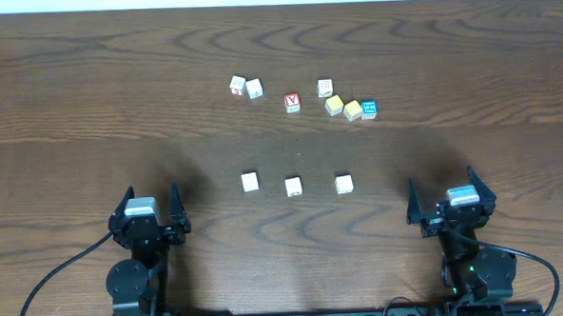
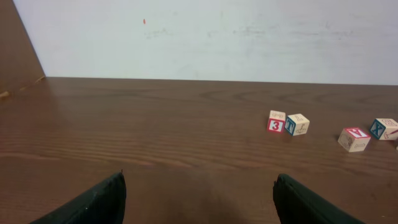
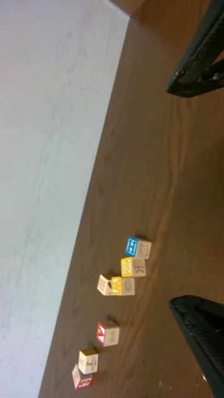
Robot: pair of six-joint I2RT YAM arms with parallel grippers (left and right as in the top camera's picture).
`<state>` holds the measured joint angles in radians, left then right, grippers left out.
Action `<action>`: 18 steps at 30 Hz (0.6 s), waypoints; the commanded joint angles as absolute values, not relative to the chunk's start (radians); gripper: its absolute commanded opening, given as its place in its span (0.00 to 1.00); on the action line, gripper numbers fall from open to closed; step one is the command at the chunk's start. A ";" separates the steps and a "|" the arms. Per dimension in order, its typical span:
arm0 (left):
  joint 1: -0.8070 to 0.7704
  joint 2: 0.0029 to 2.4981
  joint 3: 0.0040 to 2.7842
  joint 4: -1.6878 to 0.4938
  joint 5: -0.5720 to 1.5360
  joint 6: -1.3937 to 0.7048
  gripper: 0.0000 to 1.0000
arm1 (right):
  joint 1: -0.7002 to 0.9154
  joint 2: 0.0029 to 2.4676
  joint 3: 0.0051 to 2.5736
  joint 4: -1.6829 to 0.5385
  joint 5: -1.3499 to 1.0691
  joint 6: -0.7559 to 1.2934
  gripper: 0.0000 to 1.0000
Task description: Lift 3 blocks
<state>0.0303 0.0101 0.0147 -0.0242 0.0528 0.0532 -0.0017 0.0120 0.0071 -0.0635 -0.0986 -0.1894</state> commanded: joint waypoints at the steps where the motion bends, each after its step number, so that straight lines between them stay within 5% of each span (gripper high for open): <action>1: 0.034 0.004 0.004 -0.070 0.040 0.067 0.76 | -0.006 0.007 0.006 -0.068 -0.094 -0.192 0.99; 18: 0.033 0.004 0.004 -0.052 0.087 0.042 0.76 | -0.006 0.007 0.006 -0.068 -0.094 -0.192 0.99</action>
